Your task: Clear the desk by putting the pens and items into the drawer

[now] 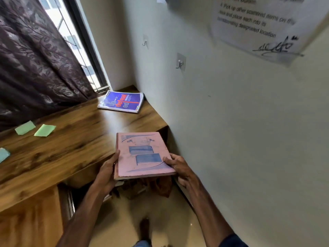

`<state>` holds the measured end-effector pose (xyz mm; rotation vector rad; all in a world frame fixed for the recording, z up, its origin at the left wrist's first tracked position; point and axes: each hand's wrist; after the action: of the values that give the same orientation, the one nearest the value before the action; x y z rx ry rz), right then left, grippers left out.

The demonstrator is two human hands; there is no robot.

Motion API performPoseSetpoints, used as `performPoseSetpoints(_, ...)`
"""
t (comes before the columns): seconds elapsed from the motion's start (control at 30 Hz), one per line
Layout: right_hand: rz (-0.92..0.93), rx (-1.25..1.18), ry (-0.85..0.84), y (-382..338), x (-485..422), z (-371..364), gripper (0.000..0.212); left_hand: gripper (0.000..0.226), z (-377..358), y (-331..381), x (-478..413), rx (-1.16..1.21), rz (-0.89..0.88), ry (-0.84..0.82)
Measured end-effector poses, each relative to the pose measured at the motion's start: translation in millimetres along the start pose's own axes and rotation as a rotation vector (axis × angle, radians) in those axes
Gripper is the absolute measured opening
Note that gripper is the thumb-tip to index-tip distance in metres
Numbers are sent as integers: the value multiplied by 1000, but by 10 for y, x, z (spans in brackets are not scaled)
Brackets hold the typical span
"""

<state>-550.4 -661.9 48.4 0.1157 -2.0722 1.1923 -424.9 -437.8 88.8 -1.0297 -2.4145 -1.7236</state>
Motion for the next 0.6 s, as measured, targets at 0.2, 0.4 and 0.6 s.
performPoseSetpoints(0.2,-75,-21,-65,340,361,-249,33,47,212,38,593,-1,-44,84)
performPoseSetpoints(0.4,-170,33,-129,852,531,-631,46,46,693,-17,1138,22,-110,208)
performPoseSetpoints(0.6,-217,148,-173,1378,812,-1270,33,46,1486,-176,1872,75,-141,311)
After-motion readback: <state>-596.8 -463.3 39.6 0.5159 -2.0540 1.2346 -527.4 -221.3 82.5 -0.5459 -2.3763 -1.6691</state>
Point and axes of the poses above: each hand's wrist, its own x-axis away from the middle knuckle, its own z-axis out of the back of the hand, y = z × x, and after that the axes turned 10 degrees about -z, right-handed
